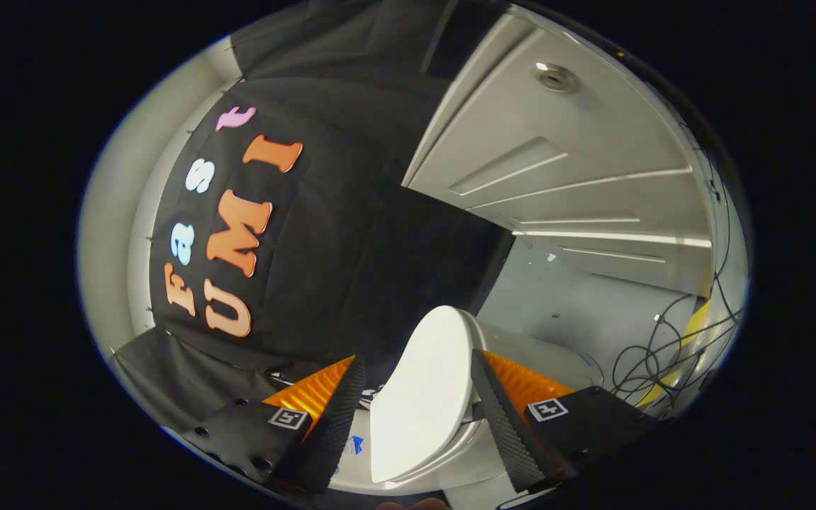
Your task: Open the toilet lid.
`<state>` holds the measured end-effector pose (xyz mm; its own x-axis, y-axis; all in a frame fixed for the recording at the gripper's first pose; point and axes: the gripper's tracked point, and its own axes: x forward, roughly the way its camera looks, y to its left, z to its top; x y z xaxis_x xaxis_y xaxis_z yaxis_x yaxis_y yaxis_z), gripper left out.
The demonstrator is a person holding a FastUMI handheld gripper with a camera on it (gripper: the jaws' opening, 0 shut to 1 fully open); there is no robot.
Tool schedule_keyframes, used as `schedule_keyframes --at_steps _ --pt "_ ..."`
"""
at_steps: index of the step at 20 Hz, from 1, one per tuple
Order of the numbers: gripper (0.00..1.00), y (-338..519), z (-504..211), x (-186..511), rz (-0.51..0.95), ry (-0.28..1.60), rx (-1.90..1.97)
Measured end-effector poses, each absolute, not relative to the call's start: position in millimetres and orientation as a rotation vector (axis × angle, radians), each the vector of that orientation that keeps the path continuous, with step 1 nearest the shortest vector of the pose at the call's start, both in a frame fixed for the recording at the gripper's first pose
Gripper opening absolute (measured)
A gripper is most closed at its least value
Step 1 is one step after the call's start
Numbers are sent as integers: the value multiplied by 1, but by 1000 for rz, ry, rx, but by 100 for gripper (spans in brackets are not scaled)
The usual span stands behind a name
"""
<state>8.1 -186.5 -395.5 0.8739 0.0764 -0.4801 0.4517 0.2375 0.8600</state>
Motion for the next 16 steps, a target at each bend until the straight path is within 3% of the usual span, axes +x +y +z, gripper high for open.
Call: schedule_keyframes --at_steps 12,15,16 --pt "97 -174 -496 7 -424 706 1519" --pt "95 -166 -503 10 -426 731 1534" --pt "89 -165 -506 12 -427 740 1531"
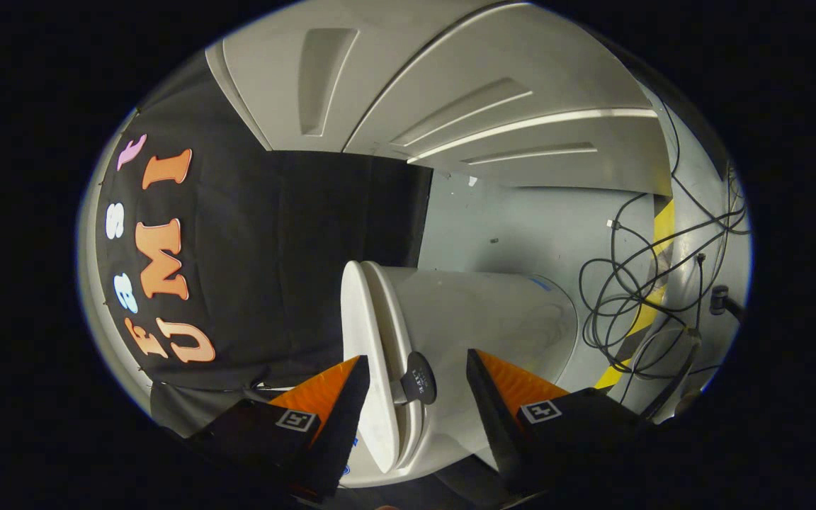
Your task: Open the toilet lid.
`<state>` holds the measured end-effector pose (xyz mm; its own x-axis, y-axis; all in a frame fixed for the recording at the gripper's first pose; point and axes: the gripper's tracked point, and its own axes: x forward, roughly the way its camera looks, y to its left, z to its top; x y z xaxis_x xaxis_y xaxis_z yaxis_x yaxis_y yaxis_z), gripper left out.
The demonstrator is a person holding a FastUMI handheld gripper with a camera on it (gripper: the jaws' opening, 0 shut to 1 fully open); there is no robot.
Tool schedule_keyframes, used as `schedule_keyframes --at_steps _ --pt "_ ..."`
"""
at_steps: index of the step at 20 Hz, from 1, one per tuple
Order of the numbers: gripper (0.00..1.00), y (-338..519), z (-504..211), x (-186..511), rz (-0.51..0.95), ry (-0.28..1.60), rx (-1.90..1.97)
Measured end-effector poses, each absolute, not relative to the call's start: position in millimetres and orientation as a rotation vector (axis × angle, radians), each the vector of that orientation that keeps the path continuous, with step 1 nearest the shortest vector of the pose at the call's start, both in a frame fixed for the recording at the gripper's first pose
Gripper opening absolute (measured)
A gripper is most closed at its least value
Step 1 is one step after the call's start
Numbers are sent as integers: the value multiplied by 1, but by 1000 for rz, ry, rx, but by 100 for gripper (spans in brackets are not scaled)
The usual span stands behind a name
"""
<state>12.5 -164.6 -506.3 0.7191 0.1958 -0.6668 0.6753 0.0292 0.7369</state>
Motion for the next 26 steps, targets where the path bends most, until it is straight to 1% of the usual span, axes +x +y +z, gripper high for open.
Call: schedule_keyframes --at_steps 1,3,4,6,7,10,13,15,18,19,20,21,25,26 --pt "89 -161 -512 15 -429 757 1528" --pt "83 -154 -520 17 -421 789 1524" --pt "73 -150 -521 18 -413 800 1521" --pt "61 -144 -525 23 -403 801 1504" --pt "58 -143 -524 25 -398 794 1492" --pt "39 -143 -523 26 -397 781 1464" --pt "39 -150 -524 26 -425 767 1440" --pt "34 -150 -522 24 -414 772 1458" --pt "35 -150 -522 24 -413 771 1474" --pt "31 -148 -524 22 -418 777 1478" --pt "29 -148 -520 22 -414 764 1487" --pt "22 -146 -522 24 -410 767 1483" --pt "21 -146 -517 32 -418 741 1478" --pt "9 -146 -516 28 -410 753 1485"
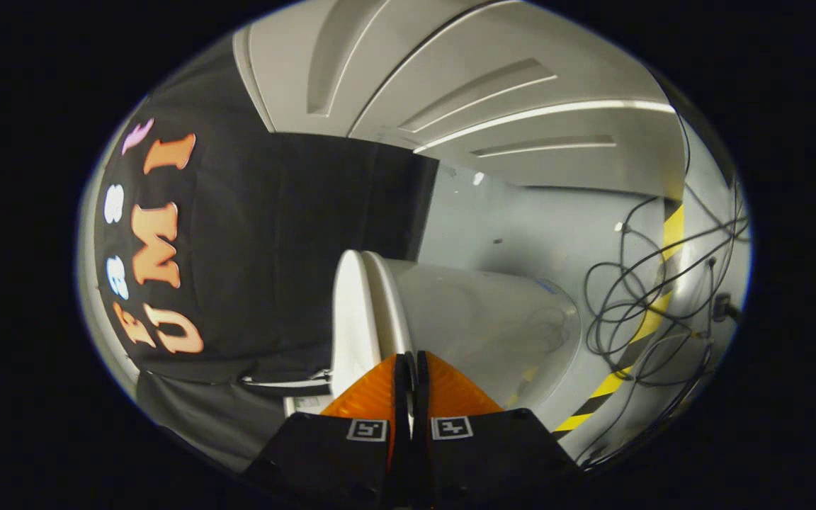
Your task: Open the toilet lid.
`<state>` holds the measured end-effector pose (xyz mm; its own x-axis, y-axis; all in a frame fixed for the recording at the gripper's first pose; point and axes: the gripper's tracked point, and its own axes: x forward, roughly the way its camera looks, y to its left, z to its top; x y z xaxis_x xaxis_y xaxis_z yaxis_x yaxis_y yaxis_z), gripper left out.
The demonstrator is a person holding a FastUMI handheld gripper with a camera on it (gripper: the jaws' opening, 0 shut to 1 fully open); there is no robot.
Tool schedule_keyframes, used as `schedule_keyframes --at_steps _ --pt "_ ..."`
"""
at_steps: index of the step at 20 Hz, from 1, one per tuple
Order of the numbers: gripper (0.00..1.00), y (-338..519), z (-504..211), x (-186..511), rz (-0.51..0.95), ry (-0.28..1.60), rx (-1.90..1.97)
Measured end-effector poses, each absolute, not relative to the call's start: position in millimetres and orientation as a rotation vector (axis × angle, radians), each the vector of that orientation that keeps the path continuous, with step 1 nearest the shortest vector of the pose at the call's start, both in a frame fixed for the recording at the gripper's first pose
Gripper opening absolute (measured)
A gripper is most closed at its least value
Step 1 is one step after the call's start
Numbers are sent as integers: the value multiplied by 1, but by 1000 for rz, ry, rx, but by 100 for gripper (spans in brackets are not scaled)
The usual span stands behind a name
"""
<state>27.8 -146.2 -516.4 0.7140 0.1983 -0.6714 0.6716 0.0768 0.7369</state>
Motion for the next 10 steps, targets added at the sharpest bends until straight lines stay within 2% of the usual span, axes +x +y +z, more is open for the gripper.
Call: schedule_keyframes --at_steps 10 --pt "8 -149 -511 26 -407 727 1478"
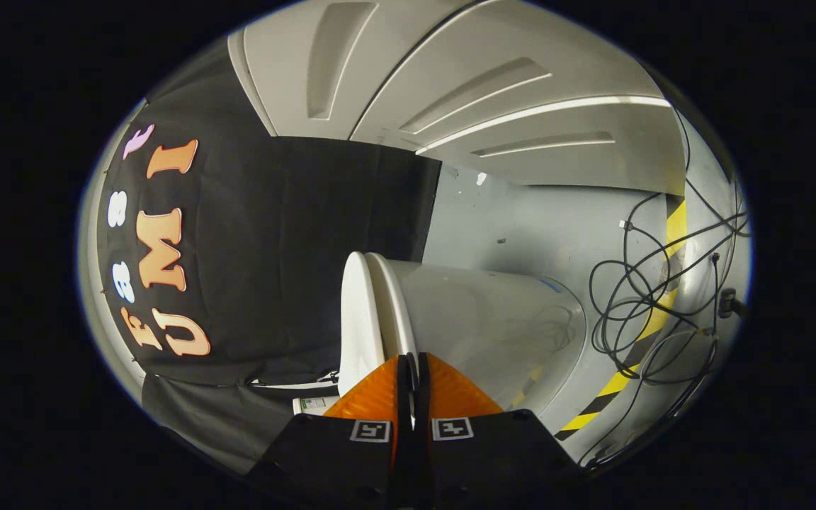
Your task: Open the toilet lid.
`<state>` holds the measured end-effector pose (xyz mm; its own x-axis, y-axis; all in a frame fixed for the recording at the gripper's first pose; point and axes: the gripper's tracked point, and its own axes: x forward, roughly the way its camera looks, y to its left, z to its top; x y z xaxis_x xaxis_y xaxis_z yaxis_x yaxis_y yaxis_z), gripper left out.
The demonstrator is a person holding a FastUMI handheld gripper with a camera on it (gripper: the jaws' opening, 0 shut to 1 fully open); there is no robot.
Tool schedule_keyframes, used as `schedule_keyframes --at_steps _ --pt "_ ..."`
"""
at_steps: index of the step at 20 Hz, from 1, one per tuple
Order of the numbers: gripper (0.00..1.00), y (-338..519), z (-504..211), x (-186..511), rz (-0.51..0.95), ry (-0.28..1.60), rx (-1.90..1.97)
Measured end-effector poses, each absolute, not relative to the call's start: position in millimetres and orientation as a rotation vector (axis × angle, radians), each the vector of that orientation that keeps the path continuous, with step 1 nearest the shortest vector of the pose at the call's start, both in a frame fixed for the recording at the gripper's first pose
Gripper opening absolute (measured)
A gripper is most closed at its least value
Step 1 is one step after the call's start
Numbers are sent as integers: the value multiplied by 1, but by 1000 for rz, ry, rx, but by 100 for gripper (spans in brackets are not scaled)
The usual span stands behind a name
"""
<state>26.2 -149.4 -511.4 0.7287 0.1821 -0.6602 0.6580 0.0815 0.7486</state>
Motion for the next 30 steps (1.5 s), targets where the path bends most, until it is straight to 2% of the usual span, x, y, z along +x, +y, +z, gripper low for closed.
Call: schedule_keyframes --at_steps 7,10,21,30 --pt "8 -159 -489 45 -402 652 1320" --pt "8 -162 -485 50 -441 661 1297" --pt "8 -154 -436 66 -436 640 1109" --pt "8 -126 -344 93 -403 566 953"
